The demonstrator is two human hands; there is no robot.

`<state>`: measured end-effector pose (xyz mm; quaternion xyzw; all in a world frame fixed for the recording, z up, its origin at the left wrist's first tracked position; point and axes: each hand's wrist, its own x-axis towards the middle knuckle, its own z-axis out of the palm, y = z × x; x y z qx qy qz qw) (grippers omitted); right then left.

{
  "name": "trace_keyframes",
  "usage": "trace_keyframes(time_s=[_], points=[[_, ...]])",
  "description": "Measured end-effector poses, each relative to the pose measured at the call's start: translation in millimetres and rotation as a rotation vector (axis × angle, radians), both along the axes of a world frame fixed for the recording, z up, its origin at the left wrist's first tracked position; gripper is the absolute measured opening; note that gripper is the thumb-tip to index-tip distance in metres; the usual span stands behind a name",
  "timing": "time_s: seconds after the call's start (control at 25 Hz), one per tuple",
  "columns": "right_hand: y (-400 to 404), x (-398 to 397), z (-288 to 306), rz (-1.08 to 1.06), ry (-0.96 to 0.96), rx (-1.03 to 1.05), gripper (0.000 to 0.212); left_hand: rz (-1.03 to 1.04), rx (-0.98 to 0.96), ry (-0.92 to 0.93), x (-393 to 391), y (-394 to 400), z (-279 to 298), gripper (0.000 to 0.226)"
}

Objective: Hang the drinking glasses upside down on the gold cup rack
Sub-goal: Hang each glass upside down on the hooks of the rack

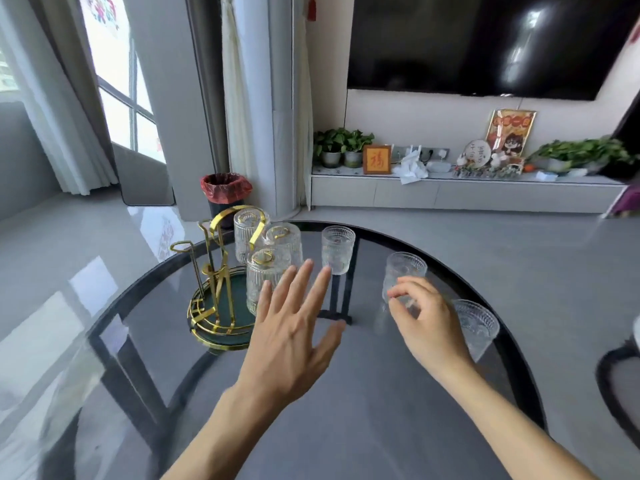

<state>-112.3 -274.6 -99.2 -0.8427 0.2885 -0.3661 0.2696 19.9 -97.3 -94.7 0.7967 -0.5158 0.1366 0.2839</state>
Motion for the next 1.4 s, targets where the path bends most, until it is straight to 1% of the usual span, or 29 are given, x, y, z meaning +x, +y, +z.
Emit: trace_keyframes(time_s=[0.04,0.12,0.16,0.2,0.24,0.32,0.36,0.4,0.44,0.48,0.6,0.68,0.72,0.8,0.84,0.88,0.92,1.0,1.04,1.08,1.12,1.16,1.2,1.24,1.28,1.32,1.4], points=[[0,-14,-7,-0.029,0.029,-0.103,0.013,-0.024,0.046,-0.002,-14,-10,-7,0.073],[-1,-29,-12,-0.073,0.061,-0.256,0.025,-0.051,0.116,0.006,-31,-28,-17,0.075],[-6,-35,-12,-0.134,0.068,-0.273,0.034,-0.059,0.141,0.013,-37,-36,-20,0.076],[-13,-40,-11,-0.227,0.087,-0.246,0.047,-0.064,0.161,0.021,-41,-43,-22,0.076],[-21,-44,-11,-0.328,0.136,-0.181,0.064,-0.071,0.172,0.032,-44,-48,-25,0.077],[-37,-54,-16,-0.461,0.217,0.045,0.095,-0.086,0.172,0.058,-47,-53,-29,0.077],[-44,-57,-20,-0.470,0.195,0.186,0.104,-0.088,0.176,0.072,-48,-54,-30,0.077],[-49,-60,-24,-0.449,0.149,0.324,0.109,-0.091,0.185,0.083,-49,-53,-30,0.078],[-53,-61,-27,-0.418,0.107,0.436,0.110,-0.095,0.195,0.086,-48,-53,-30,0.078],[-55,-60,-29,-0.390,0.080,0.504,0.107,-0.101,0.207,0.080,-48,-52,-31,0.080],[-45,-55,-29,-0.330,0.047,0.520,0.093,-0.114,0.226,0.064,-45,-47,-30,0.087],[-27,-49,-22,-0.240,0.034,0.508,0.091,-0.134,0.184,0.111,-42,-40,-27,0.093],[-15,-46,-18,-0.159,0.012,0.514,0.091,-0.159,0.146,0.194,-40,-35,-24,0.097],[12,-41,-8,0.052,-0.046,0.564,0.094,-0.236,0.072,0.442,-42,-27,-17,0.103],[28,-36,-3,0.162,-0.067,0.595,0.096,-0.262,0.040,0.536,-41,-22,-13,0.105],[43,-31,1,0.258,-0.092,0.614,0.097,-0.268,0.004,0.601,-40,-16,-10,0.103],[56,-25,6,0.329,-0.132,0.630,0.098,-0.261,-0.050,0.651,-38,-10,-7,0.097],[75,-11,16,0.422,-0.252,0.692,0.101,-0.230,-0.182,0.721,-32,4,2,0.079],[82,-4,20,0.451,-0.307,0.727,0.099,-0.213,-0.250,0.745,-27,10,8,0.073],[86,2,24,0.458,-0.351,0.760,0.089,-0.201,-0.317,0.773,-23,15,13,0.070],[88,7,27,0.440,-0.361,0.798,0.072,-0.198,-0.385,0.813,-18,19,19,0.070],[92,13,32,0.427,-0.329,0.858,0.055,-0.202,-0.455,0.862,-11,24,26,0.070],[96,19,37,0.447,-0.268,0.967,0.042,-0.215,-0.510,0.902,-4,28,32,0.070],[100,24,40,0.505,-0.208,1.113,0.038,-0.233,-0.549,0.922,4,32,37,0.072],[102,30,41,0.579,-0.170,1.272,0.040,-0.250,-0.572,0.919,11,35,40,0.074],[104,36,43,0.647,-0.173,1.389,0.044,-0.267,-0.590,0.905,18,38,43,0.077],[107,48,48,0.691,-0.209,1.494,0.049,-0.286,-0.617,0.876,31,40,45,0.080]])
